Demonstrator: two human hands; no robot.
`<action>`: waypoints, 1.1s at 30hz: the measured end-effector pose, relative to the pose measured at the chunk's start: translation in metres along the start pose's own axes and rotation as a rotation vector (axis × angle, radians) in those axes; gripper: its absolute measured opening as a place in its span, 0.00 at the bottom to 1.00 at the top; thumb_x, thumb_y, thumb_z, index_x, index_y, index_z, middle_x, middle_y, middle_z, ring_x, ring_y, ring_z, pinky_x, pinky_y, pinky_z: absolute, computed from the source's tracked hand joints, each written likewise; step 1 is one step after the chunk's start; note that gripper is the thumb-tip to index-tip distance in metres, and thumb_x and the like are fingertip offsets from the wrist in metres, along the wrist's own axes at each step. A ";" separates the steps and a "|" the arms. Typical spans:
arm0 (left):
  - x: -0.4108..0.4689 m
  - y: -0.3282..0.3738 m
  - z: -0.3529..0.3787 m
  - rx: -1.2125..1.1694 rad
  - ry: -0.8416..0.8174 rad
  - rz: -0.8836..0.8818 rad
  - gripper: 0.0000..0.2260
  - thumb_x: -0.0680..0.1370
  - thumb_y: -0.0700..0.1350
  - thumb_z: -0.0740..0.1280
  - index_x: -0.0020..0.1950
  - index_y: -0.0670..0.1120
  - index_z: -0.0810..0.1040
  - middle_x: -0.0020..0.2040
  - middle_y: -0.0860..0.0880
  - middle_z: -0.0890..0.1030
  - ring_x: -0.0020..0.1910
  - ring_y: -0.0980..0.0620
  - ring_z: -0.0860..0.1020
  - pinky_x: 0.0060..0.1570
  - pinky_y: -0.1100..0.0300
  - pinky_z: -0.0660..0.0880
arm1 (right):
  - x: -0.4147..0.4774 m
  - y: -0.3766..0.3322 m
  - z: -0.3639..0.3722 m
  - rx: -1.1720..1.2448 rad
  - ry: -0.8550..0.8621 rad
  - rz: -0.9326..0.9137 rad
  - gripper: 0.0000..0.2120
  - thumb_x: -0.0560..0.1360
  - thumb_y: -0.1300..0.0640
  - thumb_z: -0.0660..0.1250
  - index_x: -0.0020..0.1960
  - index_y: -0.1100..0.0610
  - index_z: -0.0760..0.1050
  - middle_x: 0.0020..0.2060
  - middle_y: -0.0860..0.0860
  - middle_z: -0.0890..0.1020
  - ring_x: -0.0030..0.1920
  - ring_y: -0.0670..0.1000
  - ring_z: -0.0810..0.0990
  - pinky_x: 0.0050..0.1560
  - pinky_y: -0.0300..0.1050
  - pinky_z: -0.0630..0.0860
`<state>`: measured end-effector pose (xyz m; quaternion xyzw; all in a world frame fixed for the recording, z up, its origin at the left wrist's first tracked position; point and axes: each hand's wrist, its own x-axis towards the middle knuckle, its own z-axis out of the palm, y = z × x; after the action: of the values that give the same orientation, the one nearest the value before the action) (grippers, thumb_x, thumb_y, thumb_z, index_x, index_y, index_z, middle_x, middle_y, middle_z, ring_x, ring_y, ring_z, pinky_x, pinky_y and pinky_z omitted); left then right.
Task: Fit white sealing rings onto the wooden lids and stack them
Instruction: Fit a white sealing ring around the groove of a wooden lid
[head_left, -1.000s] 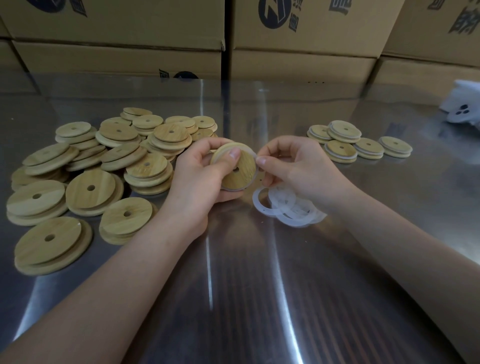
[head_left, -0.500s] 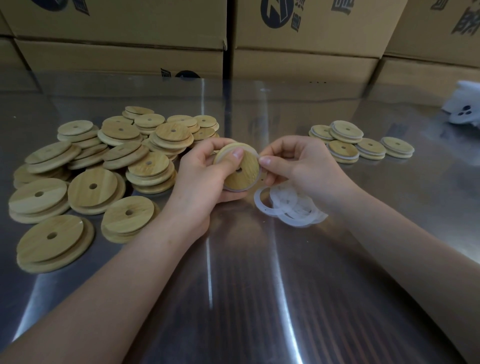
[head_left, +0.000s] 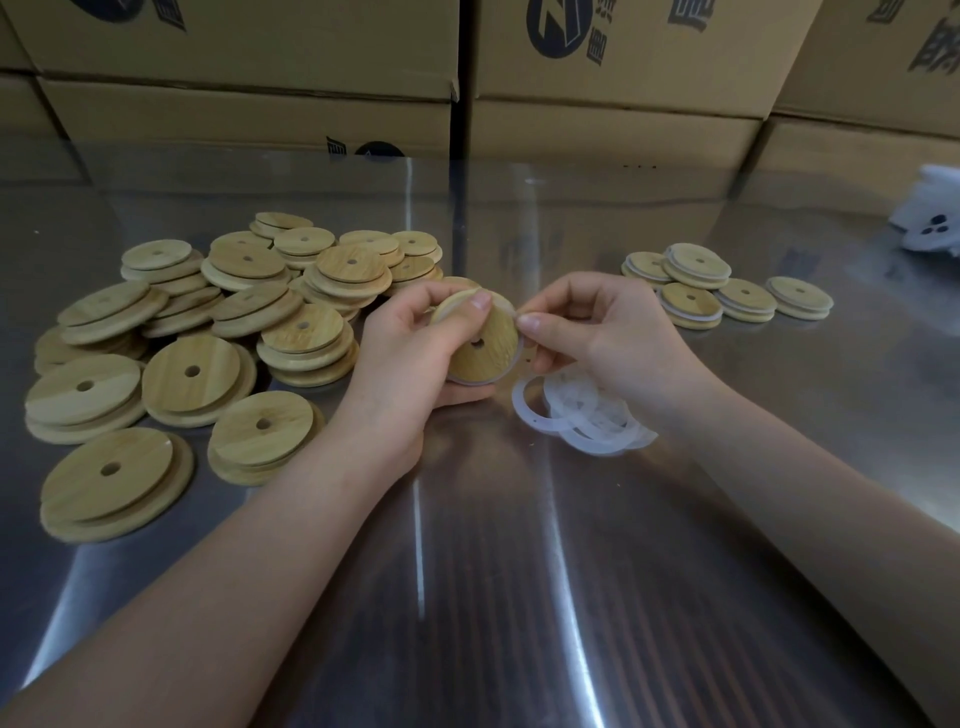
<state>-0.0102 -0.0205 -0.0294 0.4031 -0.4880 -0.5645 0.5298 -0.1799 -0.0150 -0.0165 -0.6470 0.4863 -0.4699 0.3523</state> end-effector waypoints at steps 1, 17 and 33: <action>0.000 0.000 0.000 -0.005 0.003 -0.005 0.03 0.78 0.46 0.69 0.48 0.48 0.81 0.46 0.49 0.84 0.46 0.52 0.84 0.40 0.50 0.83 | 0.000 0.000 0.000 0.008 -0.001 -0.001 0.04 0.74 0.62 0.72 0.41 0.55 0.81 0.31 0.49 0.83 0.31 0.48 0.80 0.38 0.39 0.79; -0.003 0.007 0.003 -0.228 -0.094 -0.156 0.12 0.82 0.45 0.62 0.57 0.41 0.81 0.53 0.42 0.85 0.52 0.47 0.84 0.48 0.51 0.82 | 0.001 -0.002 -0.001 0.004 0.030 0.043 0.04 0.77 0.59 0.68 0.50 0.57 0.81 0.33 0.48 0.81 0.33 0.47 0.79 0.35 0.35 0.75; -0.003 0.007 -0.002 -0.436 -0.253 -0.146 0.13 0.75 0.51 0.66 0.46 0.44 0.87 0.51 0.40 0.85 0.51 0.43 0.84 0.44 0.54 0.82 | 0.006 -0.002 -0.009 0.640 -0.158 0.256 0.07 0.71 0.55 0.68 0.46 0.59 0.78 0.35 0.52 0.81 0.34 0.47 0.76 0.38 0.42 0.79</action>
<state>-0.0068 -0.0176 -0.0228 0.2399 -0.3865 -0.7391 0.4968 -0.1877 -0.0200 -0.0103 -0.4718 0.3628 -0.4991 0.6299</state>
